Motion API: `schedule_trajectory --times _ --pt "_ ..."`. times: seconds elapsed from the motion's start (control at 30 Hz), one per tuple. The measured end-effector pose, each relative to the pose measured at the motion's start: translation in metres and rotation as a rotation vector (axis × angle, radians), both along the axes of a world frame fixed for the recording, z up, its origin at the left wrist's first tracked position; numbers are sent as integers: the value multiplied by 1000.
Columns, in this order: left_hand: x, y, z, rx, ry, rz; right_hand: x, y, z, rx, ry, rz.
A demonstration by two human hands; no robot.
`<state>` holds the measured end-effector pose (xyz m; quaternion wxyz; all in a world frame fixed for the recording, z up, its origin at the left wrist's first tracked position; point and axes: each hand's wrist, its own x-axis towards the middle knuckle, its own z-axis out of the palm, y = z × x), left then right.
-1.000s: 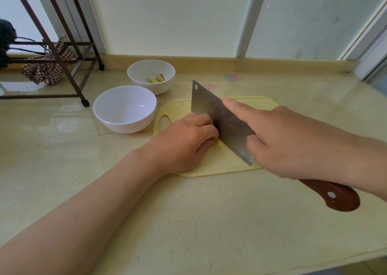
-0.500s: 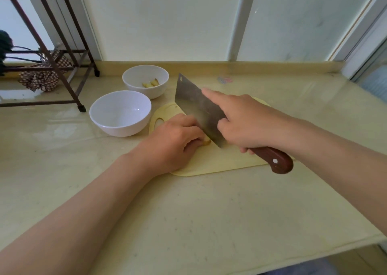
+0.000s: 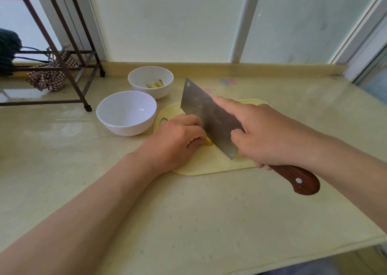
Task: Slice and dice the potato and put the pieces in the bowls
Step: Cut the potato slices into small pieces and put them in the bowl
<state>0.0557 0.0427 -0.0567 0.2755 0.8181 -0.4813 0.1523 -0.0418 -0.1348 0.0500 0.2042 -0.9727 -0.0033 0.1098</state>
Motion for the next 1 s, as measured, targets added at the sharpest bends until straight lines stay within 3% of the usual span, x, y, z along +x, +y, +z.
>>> schedule_trajectory --times 0.37,0.6,1.0 --pt "1 1 0 -25 -10 -9 -4 3 6 -87 56 21" --pt "-2 2 2 -33 -13 -16 30 22 -13 -5 -66 -7" --pt "-6 9 4 -21 -32 0 8 17 2 23 -39 -67"
